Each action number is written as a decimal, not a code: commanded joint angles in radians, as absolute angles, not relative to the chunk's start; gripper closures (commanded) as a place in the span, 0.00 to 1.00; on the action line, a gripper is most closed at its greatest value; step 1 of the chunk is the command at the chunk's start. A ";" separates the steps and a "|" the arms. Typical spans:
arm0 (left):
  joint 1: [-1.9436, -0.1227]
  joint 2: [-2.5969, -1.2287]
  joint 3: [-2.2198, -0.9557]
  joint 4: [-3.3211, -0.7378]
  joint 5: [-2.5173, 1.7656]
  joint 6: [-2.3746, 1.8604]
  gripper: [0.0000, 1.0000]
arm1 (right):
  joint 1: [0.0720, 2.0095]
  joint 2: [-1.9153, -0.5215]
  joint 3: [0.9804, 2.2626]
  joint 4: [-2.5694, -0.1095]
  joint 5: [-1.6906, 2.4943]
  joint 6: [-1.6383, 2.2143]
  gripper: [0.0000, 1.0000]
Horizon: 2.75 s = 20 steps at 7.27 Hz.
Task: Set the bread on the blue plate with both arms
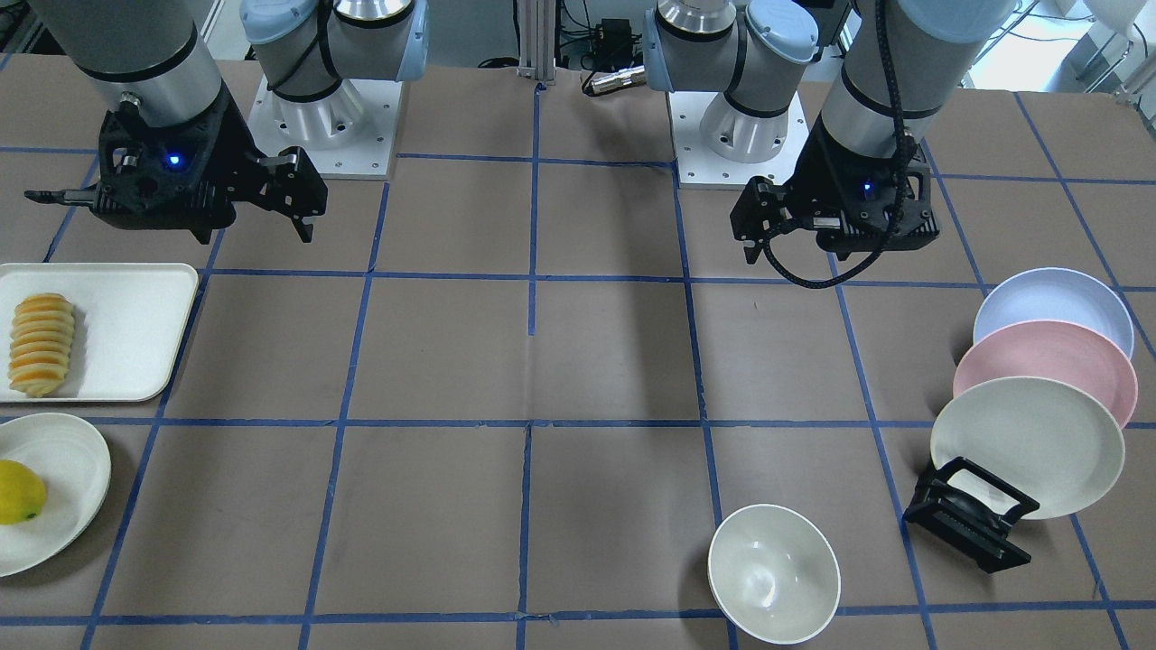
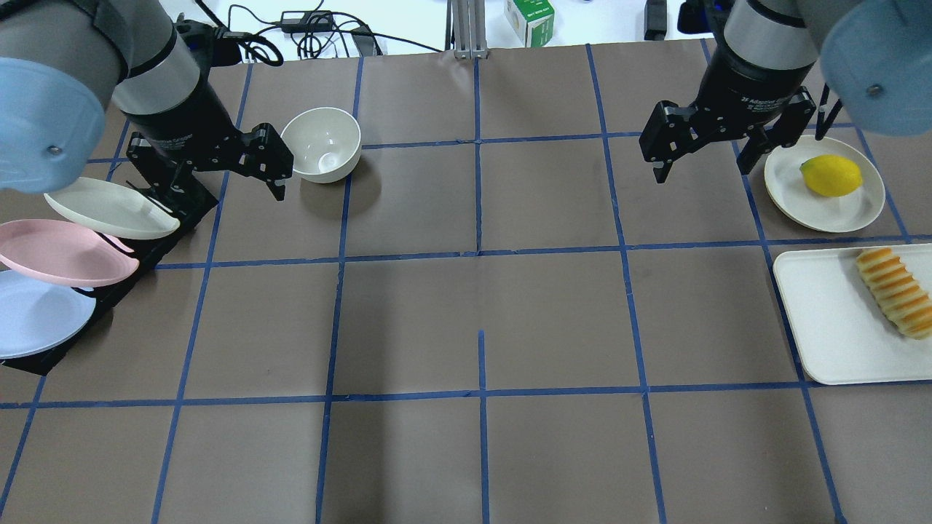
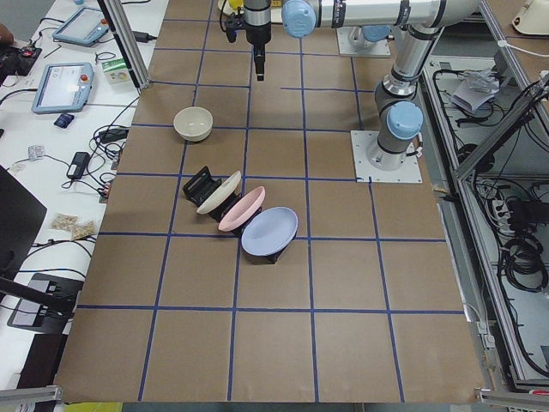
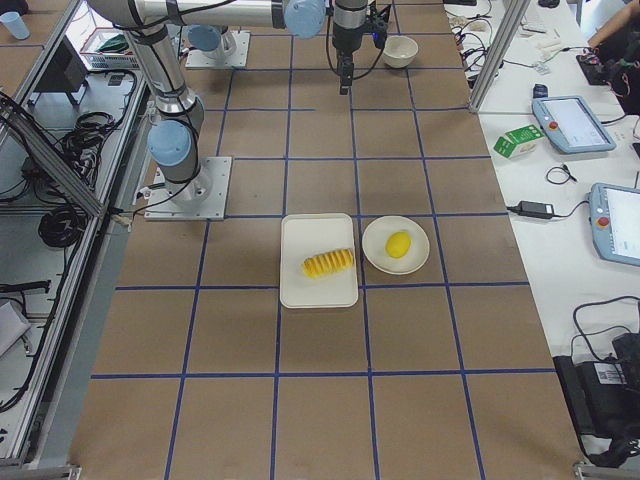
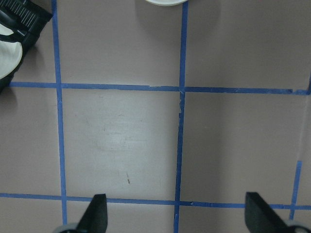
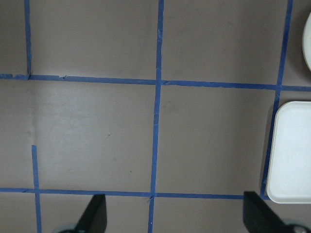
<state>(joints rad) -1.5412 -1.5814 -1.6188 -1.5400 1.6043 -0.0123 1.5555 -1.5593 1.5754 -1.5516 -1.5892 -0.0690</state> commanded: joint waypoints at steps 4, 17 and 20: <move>-1.534 -1.557 -1.629 -1.542 1.598 -0.012 0.00 | 1.555 -1.560 1.575 -1.545 -1.591 -0.069 0.00; -1.259 -1.571 -1.573 -1.534 1.597 -0.002 0.00 | 1.470 -1.577 1.592 -1.522 -1.693 -0.148 0.00; -1.000 -1.597 -1.505 -1.539 1.592 0.298 0.00 | 1.190 -1.574 1.717 -1.613 -1.641 -0.401 0.00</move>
<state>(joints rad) -1.1172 -1.5825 -1.5235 -1.5357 1.5969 0.1638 1.2969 -1.5769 1.6581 -1.5552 -1.6524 -0.2936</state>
